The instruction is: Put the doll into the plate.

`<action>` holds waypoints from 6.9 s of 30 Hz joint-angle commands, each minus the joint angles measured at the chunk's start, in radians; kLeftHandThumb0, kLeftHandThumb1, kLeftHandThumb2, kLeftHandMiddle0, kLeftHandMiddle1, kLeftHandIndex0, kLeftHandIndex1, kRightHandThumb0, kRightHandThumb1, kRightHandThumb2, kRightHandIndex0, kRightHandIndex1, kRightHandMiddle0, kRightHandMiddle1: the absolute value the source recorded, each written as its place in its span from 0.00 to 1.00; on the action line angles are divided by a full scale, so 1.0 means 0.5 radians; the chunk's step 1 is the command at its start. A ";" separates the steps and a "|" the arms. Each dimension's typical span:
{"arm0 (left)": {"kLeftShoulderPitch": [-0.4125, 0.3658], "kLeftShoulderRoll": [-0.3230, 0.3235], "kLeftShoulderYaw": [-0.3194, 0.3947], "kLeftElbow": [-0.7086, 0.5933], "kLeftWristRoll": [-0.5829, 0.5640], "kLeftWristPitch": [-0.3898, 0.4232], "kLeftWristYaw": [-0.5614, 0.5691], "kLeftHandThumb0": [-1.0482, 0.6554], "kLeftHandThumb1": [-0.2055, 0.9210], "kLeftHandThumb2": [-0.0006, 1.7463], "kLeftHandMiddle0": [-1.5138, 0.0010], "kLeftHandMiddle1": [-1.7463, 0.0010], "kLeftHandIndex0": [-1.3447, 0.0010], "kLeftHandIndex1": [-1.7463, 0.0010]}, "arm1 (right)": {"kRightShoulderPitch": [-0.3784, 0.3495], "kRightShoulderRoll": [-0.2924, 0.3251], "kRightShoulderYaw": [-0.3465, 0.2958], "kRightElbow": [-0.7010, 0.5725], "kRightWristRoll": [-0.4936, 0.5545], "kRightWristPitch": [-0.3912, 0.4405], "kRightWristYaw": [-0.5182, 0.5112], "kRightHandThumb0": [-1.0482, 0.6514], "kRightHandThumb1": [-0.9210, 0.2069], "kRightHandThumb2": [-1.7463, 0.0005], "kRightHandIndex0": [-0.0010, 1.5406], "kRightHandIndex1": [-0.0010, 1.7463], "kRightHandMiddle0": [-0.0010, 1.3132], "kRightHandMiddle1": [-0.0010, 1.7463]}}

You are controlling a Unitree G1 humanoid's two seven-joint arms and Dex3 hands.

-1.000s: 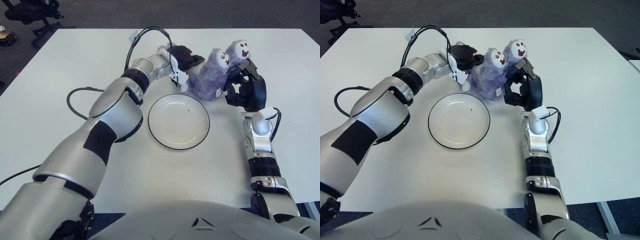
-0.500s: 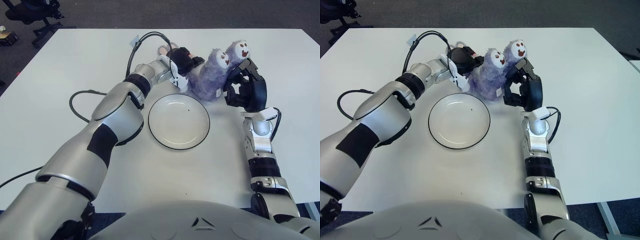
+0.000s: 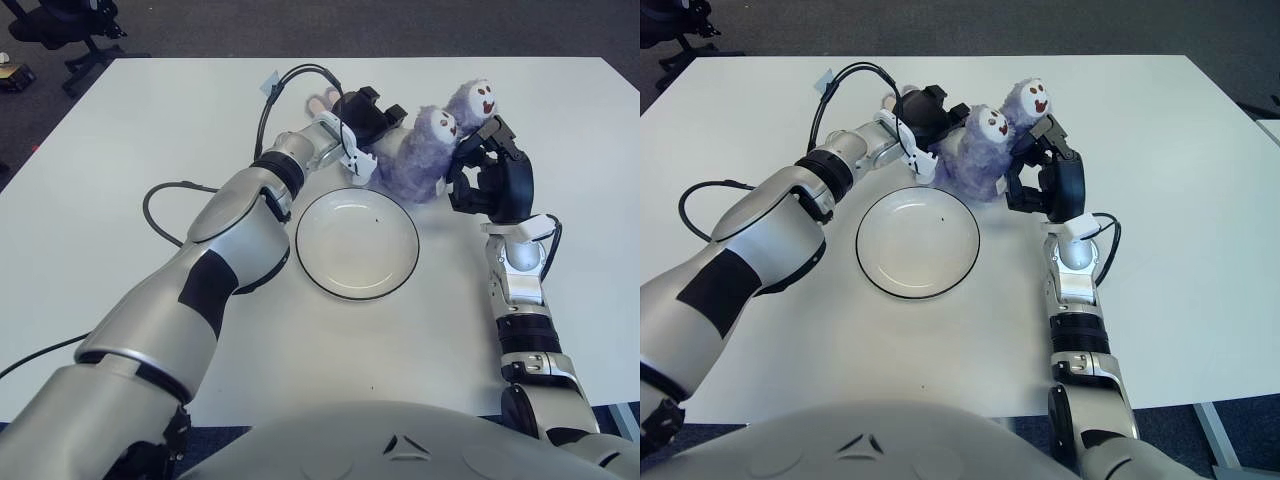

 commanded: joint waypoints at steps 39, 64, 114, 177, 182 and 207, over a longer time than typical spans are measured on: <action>0.129 0.141 0.262 0.006 -0.252 -0.050 -0.180 0.88 0.51 0.71 0.63 0.00 0.54 0.00 | 0.028 0.019 0.005 0.065 0.044 -0.020 0.038 0.38 0.35 0.40 0.61 1.00 0.34 1.00; 0.085 0.223 0.557 -0.071 -0.506 0.452 -0.571 0.88 0.51 0.71 0.63 0.00 0.53 0.00 | 0.021 0.006 0.003 0.066 0.000 0.044 0.018 0.38 0.32 0.43 0.61 1.00 0.32 1.00; 0.104 0.459 0.594 -0.374 -0.538 0.245 -0.638 0.87 0.53 0.70 0.64 0.00 0.50 0.00 | 0.048 0.011 0.014 -0.034 -0.042 0.204 -0.025 0.39 0.28 0.46 0.59 1.00 0.30 1.00; 0.671 0.851 0.881 -1.075 -0.659 -1.240 -0.333 0.87 0.55 0.68 0.65 0.00 0.56 0.00 | 0.061 0.093 -0.058 -0.444 -0.096 1.158 -0.388 0.39 0.25 0.49 0.57 1.00 0.29 1.00; 0.738 0.860 0.837 -1.137 -0.750 -1.425 -0.482 0.87 0.55 0.67 0.65 0.00 0.57 0.00 | 0.045 0.097 -0.068 -0.435 -0.091 1.187 -0.398 0.39 0.25 0.49 0.57 1.00 0.29 1.00; 0.696 0.834 0.867 -0.985 -0.823 -1.729 -0.734 0.59 0.83 0.28 0.41 0.00 0.55 0.00 | 0.029 0.096 -0.081 -0.424 -0.093 1.207 -0.413 0.39 0.24 0.50 0.56 1.00 0.28 1.00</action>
